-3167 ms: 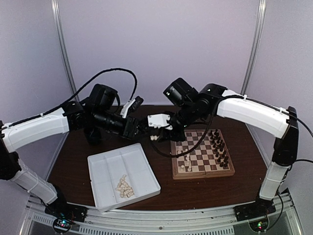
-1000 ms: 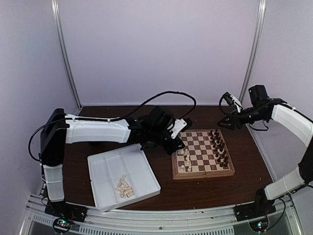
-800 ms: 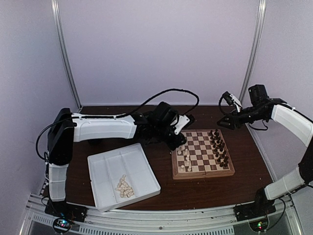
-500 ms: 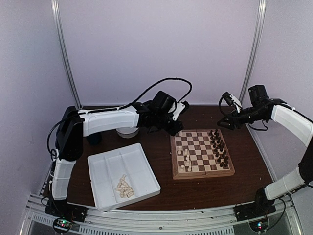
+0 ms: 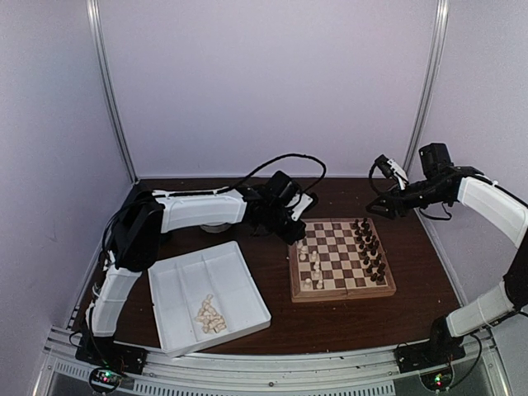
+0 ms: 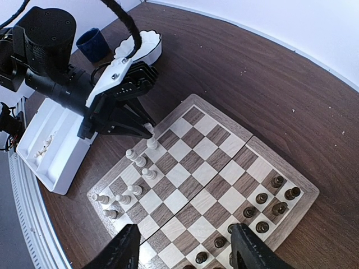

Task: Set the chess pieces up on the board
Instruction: Place the queen at d1.

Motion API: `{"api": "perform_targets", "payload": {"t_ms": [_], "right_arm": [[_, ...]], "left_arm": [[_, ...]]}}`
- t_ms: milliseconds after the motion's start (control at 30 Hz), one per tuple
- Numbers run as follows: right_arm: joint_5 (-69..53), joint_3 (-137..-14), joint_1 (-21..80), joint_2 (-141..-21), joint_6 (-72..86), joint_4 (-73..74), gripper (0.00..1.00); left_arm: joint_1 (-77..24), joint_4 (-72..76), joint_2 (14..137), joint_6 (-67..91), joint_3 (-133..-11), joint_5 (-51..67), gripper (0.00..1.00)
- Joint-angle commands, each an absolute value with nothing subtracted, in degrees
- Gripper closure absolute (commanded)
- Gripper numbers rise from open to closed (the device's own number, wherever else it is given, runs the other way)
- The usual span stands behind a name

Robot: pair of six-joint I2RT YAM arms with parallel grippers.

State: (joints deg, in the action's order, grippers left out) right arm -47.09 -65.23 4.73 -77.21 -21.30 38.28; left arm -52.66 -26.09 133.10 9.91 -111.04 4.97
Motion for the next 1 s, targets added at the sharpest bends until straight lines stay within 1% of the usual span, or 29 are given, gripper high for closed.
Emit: {"api": "perform_targets", "payload": {"t_ms": [0, 733, 967], "right_arm": [[-47.2, -64.88, 4.48, -77.17, -21.89, 37.46, 0.41], [-47.46, -64.78, 4.48, -77.69, -21.8, 37.48, 0.41], [-47.55, -64.76, 4.48, -77.77, -21.87, 37.48, 0.4]], "left_arm": [[-52.72, -25.02, 133.85, 10.71, -112.9, 6.46, 0.94], [-52.72, -24.05, 136.11, 12.04, -113.53, 9.45, 0.9], [-52.73, -24.63, 135.63, 11.95, -113.47, 9.46, 0.82]]}}
